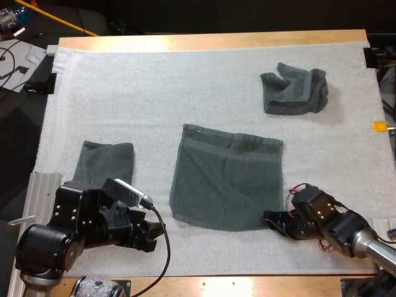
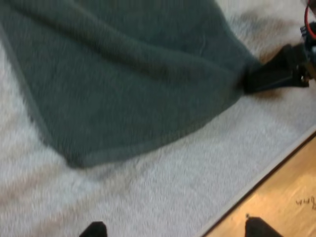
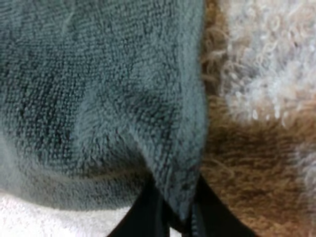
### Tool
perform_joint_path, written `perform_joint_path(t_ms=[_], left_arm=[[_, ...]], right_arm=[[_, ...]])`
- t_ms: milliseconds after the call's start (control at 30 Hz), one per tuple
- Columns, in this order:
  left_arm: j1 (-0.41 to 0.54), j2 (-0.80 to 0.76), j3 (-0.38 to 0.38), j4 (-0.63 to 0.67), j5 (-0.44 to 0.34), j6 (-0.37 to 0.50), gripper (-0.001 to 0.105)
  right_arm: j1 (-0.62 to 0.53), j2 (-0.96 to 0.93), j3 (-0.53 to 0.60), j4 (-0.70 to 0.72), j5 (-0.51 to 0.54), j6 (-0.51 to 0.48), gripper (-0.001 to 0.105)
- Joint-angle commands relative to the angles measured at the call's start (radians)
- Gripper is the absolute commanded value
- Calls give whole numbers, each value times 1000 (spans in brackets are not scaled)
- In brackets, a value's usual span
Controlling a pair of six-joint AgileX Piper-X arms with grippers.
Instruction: Pick towel from pile, fold and stack
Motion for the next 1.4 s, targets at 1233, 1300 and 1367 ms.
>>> perform_joint_path(t_ms=[1233, 1300, 1367], left_arm=[[-3, 593, 211, -501, 50, -99, 56], [-3, 629, 211, -513, 51, -100, 56], [-3, 658, 211, -521, 53, -100, 56]], right_arm=[[3, -140, -1, 174, 67, -53, 1], [3, -142, -1, 176, 67, -54, 1], [4, -144, 0, 175, 67, -52, 1]])
